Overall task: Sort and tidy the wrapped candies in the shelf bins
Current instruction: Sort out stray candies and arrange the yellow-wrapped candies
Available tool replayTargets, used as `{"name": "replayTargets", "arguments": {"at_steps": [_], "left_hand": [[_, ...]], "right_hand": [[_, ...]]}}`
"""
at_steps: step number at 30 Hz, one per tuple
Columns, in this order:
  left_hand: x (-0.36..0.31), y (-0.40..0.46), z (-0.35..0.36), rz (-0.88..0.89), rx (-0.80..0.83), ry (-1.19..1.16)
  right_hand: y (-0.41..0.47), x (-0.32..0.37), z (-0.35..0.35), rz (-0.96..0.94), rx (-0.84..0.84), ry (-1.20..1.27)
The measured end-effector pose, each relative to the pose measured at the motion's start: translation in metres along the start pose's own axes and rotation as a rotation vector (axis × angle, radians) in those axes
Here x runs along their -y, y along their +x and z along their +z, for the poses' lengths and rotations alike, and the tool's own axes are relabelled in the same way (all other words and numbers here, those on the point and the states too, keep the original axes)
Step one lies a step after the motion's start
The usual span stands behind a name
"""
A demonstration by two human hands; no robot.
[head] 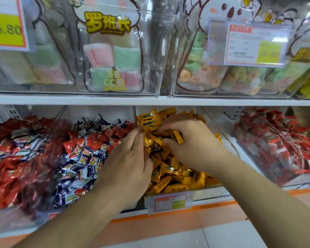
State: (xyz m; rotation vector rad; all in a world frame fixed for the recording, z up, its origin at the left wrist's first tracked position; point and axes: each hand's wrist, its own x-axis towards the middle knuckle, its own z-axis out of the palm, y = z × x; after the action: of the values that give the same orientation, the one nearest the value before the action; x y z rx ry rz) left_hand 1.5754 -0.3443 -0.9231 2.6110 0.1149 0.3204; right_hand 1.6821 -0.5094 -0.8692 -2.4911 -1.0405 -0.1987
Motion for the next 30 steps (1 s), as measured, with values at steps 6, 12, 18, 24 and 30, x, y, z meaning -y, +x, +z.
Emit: {"name": "replayTargets", "arguments": {"at_steps": [6,12,18,24,30], "left_hand": [[-0.001,-0.001,-0.002,0.003,0.009,-0.005],[-0.001,-0.003,-0.002,-0.008,0.007,-0.014],[0.002,-0.001,-0.002,-0.005,0.027,-0.042],[-0.003,-0.011,-0.030,-0.013,-0.031,-0.190],[-0.015,-0.041,-0.070,-0.056,-0.111,-0.502]], "right_hand": [[-0.005,0.002,0.030,0.021,0.081,-0.057],[-0.009,-0.001,0.042,0.092,-0.024,-0.037],[-0.010,0.006,0.031,0.202,-0.175,0.158],[-0.026,0.022,0.001,0.250,-0.217,0.456],[-0.050,0.069,-0.013,0.219,-0.159,0.634]]}}
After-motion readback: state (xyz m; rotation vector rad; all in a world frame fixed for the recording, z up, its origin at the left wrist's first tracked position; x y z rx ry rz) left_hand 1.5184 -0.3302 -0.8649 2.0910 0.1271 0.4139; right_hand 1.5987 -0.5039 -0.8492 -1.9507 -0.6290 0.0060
